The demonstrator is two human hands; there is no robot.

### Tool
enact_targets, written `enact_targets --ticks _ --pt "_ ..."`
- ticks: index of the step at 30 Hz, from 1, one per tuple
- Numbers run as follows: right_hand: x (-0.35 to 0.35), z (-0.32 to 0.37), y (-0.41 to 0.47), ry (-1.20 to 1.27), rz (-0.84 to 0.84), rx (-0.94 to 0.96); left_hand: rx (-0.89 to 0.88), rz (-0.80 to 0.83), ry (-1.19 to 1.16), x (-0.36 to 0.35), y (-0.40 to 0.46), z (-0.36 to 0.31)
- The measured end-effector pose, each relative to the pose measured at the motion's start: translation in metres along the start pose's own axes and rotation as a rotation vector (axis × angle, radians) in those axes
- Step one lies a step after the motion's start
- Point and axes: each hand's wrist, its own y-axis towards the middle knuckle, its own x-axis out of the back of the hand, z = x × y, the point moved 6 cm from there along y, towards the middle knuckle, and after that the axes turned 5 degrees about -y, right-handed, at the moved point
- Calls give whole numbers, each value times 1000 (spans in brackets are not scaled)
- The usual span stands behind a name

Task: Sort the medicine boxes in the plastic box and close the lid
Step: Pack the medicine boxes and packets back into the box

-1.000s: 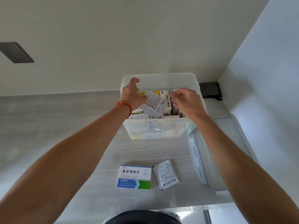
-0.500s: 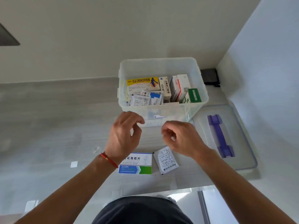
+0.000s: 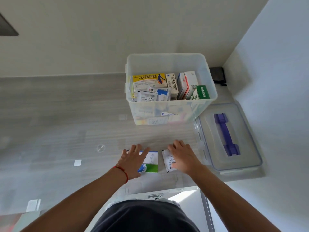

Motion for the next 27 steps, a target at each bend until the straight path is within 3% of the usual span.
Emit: enact_targets --ticks 5,10,14,18,23,27 --pt "29 -16 -9 410 -50 -63 -45 -129 -202 41 -14 3" --pt "115 -50 -34 830 -145 -28 -227 -274 -497 142 -53 11" --pt "198 -87 -50 1003 -507 -81 -256 -553 -720 247 -65 23" --pt "231 -113 -46 1027 -747 -205 -162 -640 -520 310 -18 37" --pt "227 -130 -22 1018 -724 -306 13 -488 -223 316 74 45" --pt "227 -139 -7 932 -709 -320 155 -380 -125 292 110 57"
